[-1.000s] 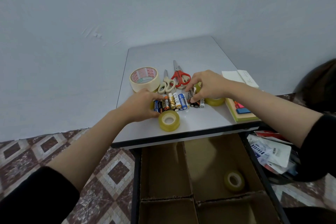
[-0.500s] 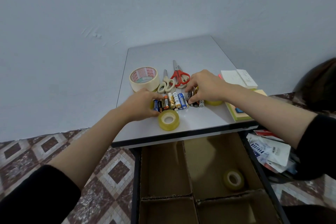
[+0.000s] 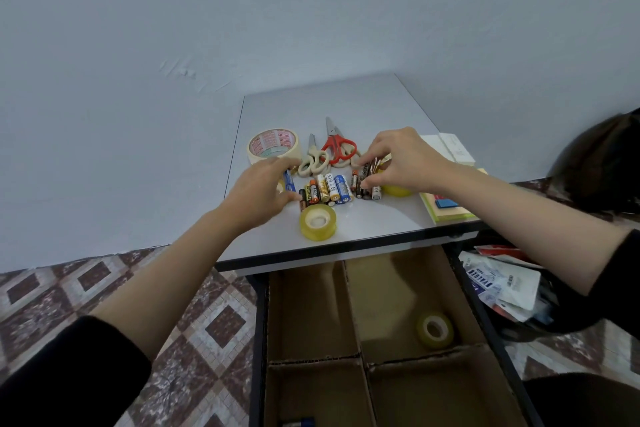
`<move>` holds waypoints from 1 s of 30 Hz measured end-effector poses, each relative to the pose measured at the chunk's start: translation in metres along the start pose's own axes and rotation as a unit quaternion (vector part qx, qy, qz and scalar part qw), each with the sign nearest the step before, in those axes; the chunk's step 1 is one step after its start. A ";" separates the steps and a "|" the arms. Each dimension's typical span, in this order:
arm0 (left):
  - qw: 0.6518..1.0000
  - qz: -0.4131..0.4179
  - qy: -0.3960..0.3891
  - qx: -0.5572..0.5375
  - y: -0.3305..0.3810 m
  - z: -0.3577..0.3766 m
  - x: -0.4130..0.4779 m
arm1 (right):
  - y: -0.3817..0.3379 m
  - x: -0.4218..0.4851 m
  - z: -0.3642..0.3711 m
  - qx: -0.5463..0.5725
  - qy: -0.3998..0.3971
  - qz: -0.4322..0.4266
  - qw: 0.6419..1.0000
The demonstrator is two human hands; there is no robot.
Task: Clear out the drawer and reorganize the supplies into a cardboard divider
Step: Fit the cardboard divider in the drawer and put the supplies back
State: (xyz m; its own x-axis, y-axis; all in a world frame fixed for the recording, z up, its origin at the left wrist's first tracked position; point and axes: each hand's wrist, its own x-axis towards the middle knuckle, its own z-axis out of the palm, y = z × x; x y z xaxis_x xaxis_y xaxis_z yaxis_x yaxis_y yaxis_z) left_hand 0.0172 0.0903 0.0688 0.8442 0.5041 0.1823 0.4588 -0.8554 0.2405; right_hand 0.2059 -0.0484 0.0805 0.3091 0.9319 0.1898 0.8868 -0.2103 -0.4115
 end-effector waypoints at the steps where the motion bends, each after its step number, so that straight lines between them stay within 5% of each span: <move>1: 0.999 -0.002 0.026 -0.020 0.003 -0.003 -0.005 | -0.002 -0.005 -0.001 0.007 0.004 0.003 1.000; 7: 0.975 -0.026 0.093 -0.199 0.022 -0.008 -0.056 | -0.023 -0.051 0.005 0.075 0.005 0.000 0.997; 11: 0.944 -0.075 -0.011 -0.322 0.036 0.005 -0.109 | -0.036 -0.091 0.028 0.098 -0.044 0.000 0.994; 18: 0.918 -0.145 -0.157 -0.334 0.042 0.058 -0.192 | -0.040 -0.152 0.091 0.104 -0.133 0.005 0.986; 22: 0.923 -0.182 -0.265 -0.212 0.038 0.084 -0.198 | -0.037 -0.161 0.110 0.139 -0.158 0.025 0.977; 26: 0.927 -0.054 -0.371 0.006 0.041 0.108 -0.191 | -0.034 -0.155 0.119 0.158 -0.152 0.032 0.975; 30: 0.923 -0.001 -0.360 0.138 0.044 0.127 -0.188 | -0.030 -0.147 0.126 0.177 -0.161 0.033 0.970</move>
State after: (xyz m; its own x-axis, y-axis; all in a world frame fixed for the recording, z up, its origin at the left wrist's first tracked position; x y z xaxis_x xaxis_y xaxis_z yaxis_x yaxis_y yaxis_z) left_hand -0.0864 -0.0573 -0.0762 0.7636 0.3801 -0.5220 0.4290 -0.9028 -0.0297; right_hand 0.0905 -0.1421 -0.0473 0.1867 0.9760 -0.1123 0.6776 -0.2108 -0.7046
